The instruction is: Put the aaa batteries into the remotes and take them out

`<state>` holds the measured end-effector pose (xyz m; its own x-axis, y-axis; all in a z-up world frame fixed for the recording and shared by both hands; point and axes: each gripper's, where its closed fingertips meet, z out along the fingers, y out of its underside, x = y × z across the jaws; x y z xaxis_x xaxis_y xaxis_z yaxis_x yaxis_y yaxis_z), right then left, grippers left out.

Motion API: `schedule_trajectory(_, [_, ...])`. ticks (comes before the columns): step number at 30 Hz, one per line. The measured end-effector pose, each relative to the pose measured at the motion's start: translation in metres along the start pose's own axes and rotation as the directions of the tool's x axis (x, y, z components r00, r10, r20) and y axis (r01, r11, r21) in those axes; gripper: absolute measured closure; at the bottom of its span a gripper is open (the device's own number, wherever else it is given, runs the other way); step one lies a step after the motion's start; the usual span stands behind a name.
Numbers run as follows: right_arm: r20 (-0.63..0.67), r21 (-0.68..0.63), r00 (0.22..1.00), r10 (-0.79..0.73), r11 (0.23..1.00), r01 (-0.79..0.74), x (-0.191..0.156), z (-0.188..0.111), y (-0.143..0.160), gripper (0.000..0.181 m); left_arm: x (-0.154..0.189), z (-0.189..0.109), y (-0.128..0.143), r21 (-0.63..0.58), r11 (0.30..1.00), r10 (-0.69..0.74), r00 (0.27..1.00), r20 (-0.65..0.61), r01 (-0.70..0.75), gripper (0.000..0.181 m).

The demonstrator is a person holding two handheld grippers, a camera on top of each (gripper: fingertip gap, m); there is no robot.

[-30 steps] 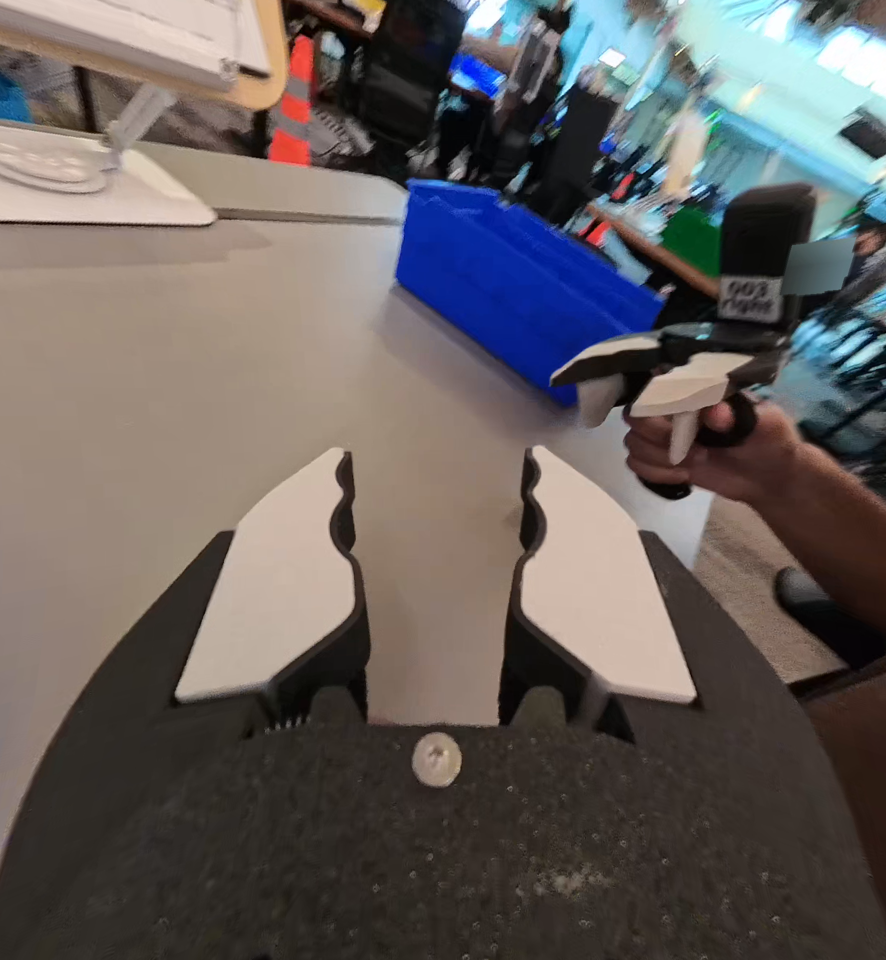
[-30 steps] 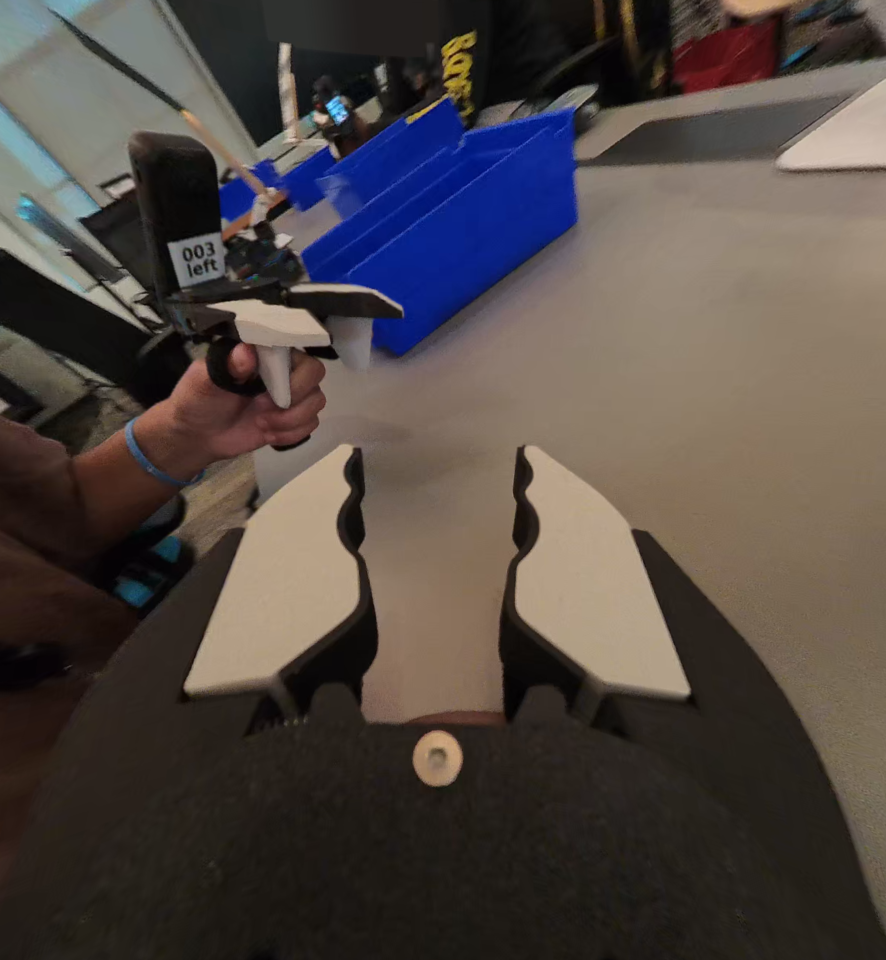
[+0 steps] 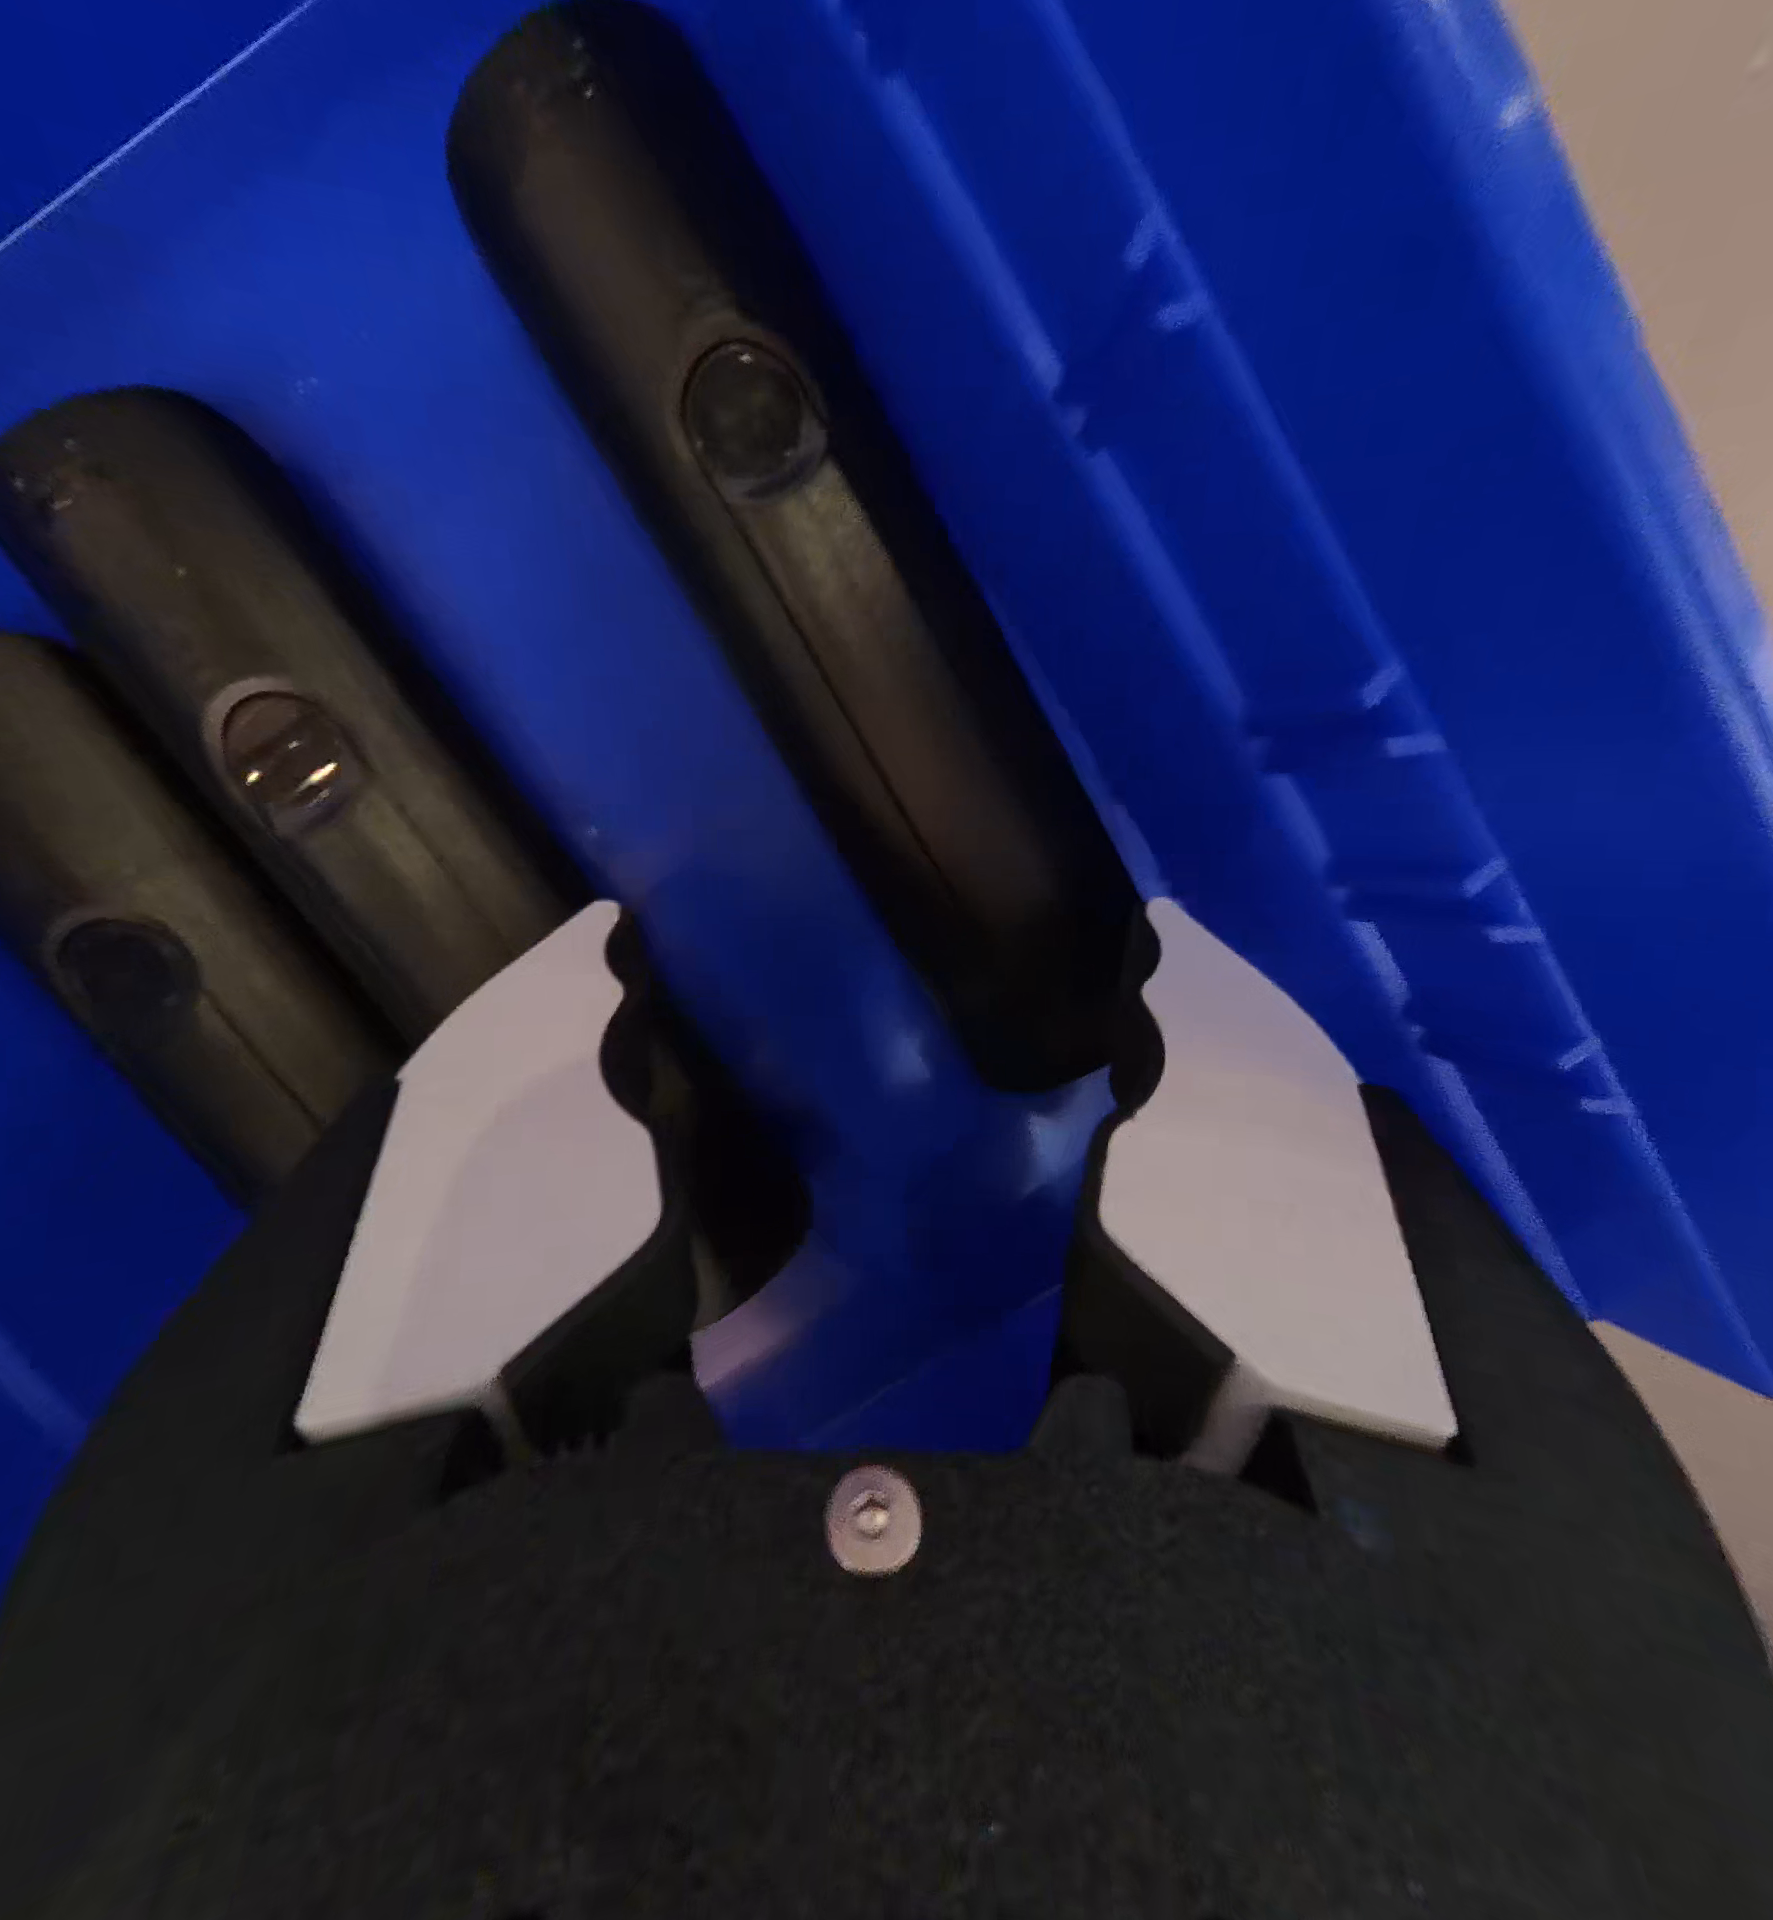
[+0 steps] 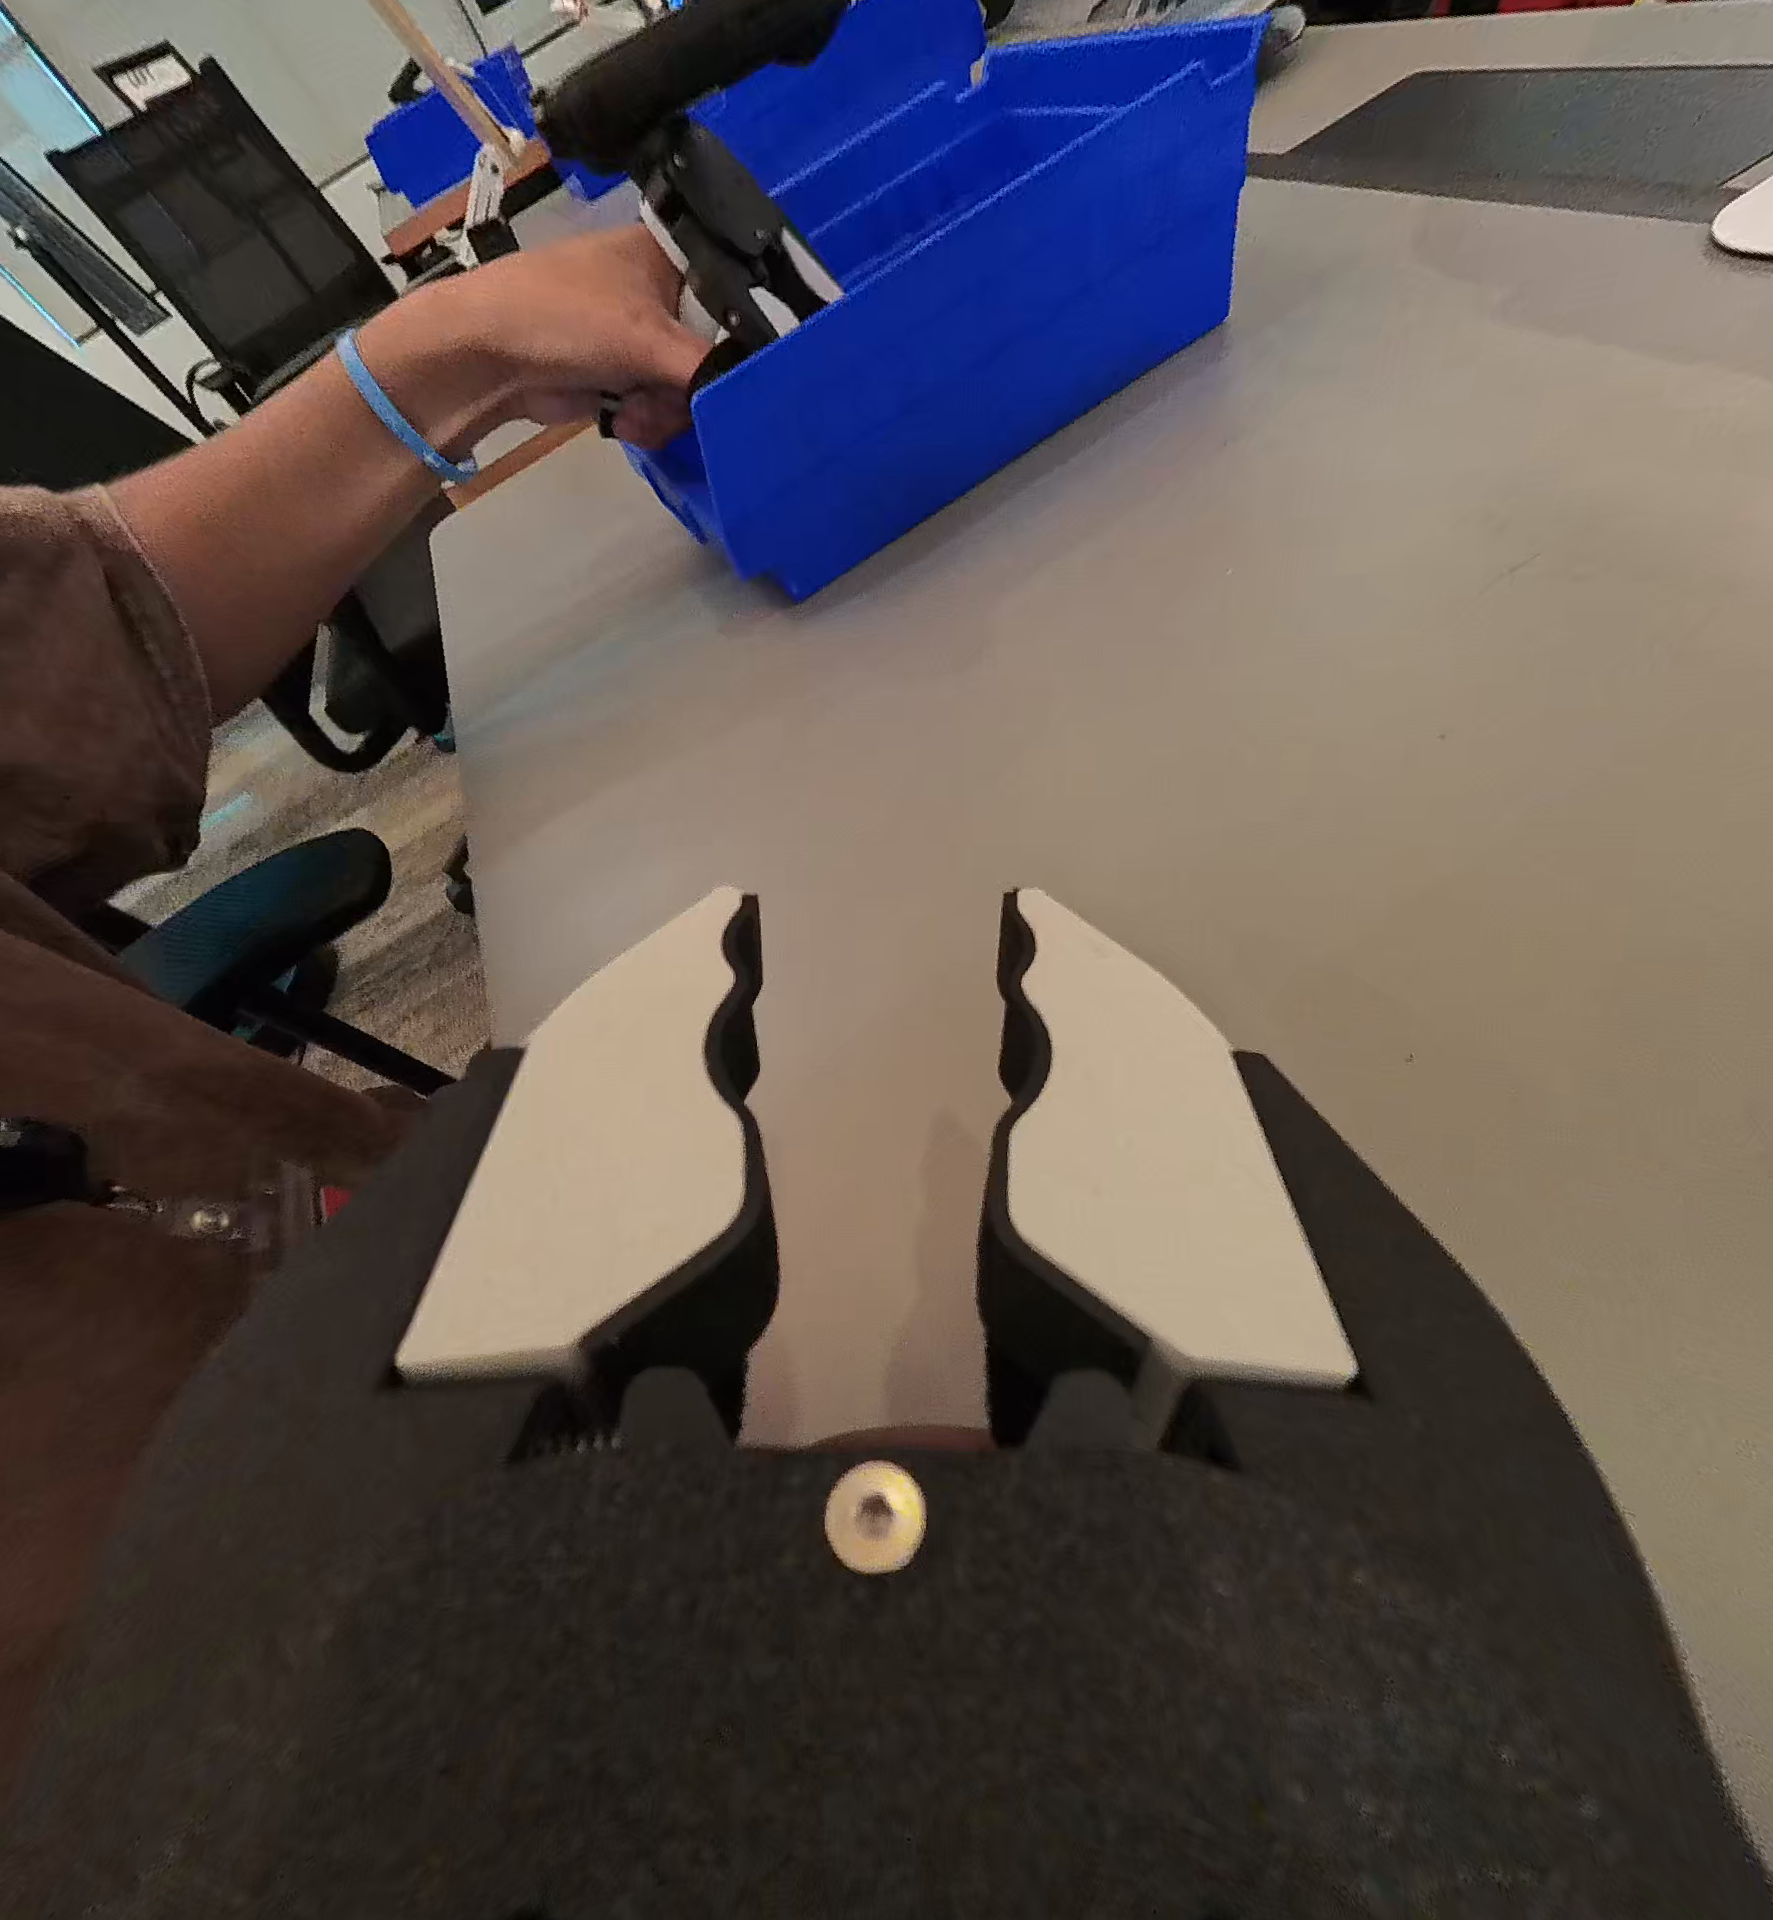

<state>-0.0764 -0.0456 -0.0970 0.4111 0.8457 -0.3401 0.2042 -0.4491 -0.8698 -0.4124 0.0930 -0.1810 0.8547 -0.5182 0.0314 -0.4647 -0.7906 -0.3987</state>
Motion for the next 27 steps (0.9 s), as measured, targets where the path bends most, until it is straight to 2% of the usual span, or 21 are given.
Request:
schedule_trajectory(5, [0.011,-0.032,1.000,-0.012,0.999,0.012,0.004,0.004,-0.001,0.138,-0.005,-0.005,0.005,-0.041,0.999,-0.017,0.999,0.039,0.019,0.103])
schedule_trajectory(10, [0.030,-0.046,1.000,-0.004,0.999,0.006,0.005,0.007,0.005,0.138,0.011,0.001,-0.009,-0.048,0.997,-0.062,0.997,-0.037,0.061,0.112])
schedule_trajectory(13, [0.051,-0.045,0.999,0.011,0.999,-0.008,0.002,0.006,0.007,0.138,0.007,0.015,-0.008,-0.126,0.987,-0.096,0.995,0.006,0.096,0.113])
schedule_trajectory(16, [0.064,-0.043,0.998,0.011,0.999,-0.008,-0.001,0.004,0.007,0.138,0.003,0.019,-0.014,-0.128,0.987,-0.088,0.993,0.085,0.098,0.129])
schedule_trajectory(22, [0.110,-0.035,0.993,0.043,0.999,-0.040,-0.009,0.005,0.012,0.139,0.004,0.018,-0.013,-0.089,0.988,-0.115,0.988,0.101,0.124,0.131])
schedule_trajectory(25, [0.105,-0.040,0.993,0.059,0.998,-0.055,-0.008,0.003,0.014,0.139,-0.002,0.010,-0.005,-0.030,0.992,-0.114,0.985,0.130,0.119,0.131])
schedule_trajectory(27, [0.090,-0.029,0.994,0.055,0.998,-0.052,-0.004,0.001,0.011,0.139,-0.008,-0.005,-0.001,0.051,0.987,-0.160,0.977,0.139,0.154,0.132])
